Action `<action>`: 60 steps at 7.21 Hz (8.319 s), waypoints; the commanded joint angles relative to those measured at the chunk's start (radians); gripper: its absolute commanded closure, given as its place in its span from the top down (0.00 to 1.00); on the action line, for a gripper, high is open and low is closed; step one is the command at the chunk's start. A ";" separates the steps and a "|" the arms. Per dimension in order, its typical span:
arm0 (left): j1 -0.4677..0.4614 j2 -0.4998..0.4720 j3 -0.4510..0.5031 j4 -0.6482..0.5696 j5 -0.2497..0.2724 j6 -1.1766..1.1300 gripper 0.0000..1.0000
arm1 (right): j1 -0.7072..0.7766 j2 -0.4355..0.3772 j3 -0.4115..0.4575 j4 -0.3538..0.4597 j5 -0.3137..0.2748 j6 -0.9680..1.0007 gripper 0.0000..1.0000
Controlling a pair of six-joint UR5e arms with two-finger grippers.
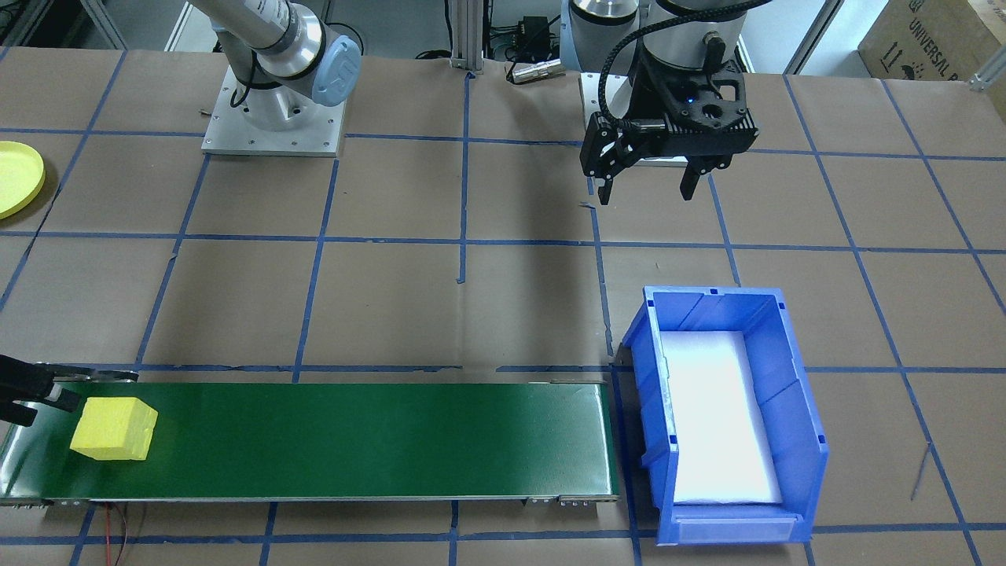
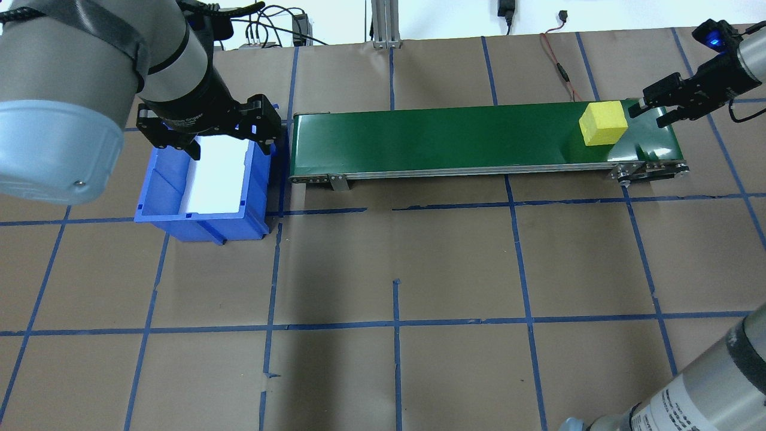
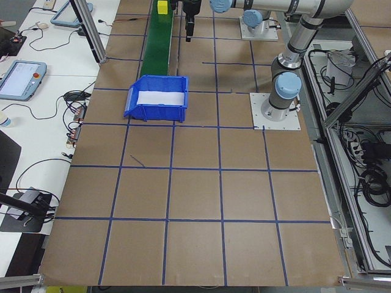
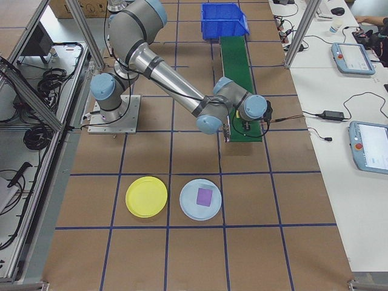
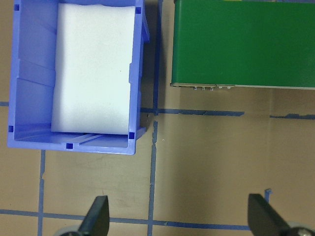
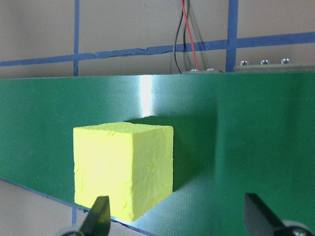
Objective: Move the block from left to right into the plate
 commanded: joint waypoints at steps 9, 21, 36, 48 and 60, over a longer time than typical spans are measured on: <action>0.003 0.000 -0.001 0.006 -0.011 0.004 1.00 | 0.000 0.024 0.007 -0.032 -0.014 -0.001 0.90; 0.003 -0.001 -0.001 0.004 -0.009 0.001 1.00 | -0.487 -0.176 0.059 0.233 -0.305 -0.511 0.33; 0.002 0.000 -0.014 -0.002 -0.008 0.003 1.00 | -0.797 -0.229 0.249 0.077 -0.437 -0.827 1.00; -0.005 0.002 -0.024 0.004 -0.006 -0.011 1.00 | 0.036 -0.784 0.142 0.709 -0.437 0.169 0.97; 0.003 0.031 -0.005 -0.089 0.066 -0.057 1.00 | 0.580 -0.668 0.140 0.129 -0.466 0.821 1.00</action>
